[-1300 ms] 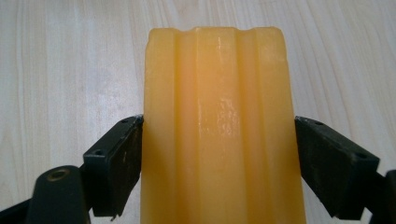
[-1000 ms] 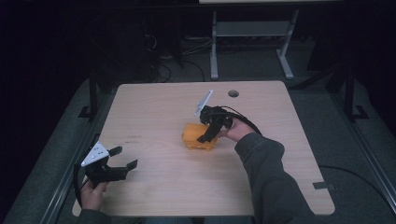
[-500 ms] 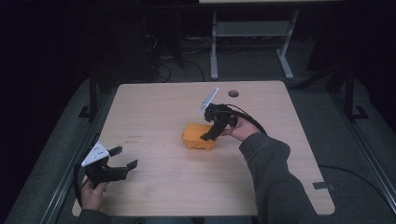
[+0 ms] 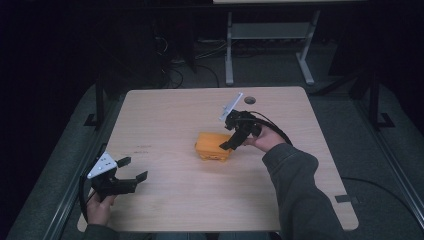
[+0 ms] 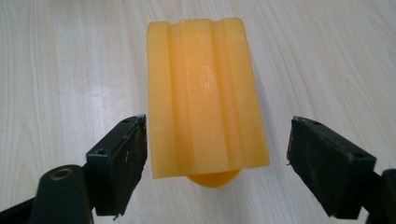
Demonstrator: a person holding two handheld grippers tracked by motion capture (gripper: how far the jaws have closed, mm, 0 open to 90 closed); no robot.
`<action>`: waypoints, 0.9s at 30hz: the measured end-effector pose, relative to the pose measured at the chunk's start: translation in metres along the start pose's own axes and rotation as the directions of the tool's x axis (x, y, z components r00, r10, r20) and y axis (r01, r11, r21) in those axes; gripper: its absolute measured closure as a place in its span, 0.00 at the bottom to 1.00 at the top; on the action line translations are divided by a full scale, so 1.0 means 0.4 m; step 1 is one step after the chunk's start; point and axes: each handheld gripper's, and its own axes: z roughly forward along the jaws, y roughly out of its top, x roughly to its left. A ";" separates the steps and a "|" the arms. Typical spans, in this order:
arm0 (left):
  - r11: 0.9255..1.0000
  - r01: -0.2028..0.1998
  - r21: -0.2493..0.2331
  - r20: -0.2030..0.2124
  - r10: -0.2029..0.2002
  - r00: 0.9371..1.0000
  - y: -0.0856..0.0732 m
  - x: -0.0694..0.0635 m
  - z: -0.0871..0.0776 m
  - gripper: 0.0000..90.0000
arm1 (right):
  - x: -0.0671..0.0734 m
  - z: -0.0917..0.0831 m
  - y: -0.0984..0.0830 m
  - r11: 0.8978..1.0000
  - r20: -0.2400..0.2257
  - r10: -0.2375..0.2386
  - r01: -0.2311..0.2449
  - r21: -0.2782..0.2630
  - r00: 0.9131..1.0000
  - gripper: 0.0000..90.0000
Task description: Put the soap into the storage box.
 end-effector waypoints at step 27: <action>1.000 -0.005 0.007 0.003 0.005 1.000 0.000 -0.002 0.001 0.16 | 0.006 -0.046 -0.065 0.999 0.024 0.048 -0.048 -0.019 0.999 0.22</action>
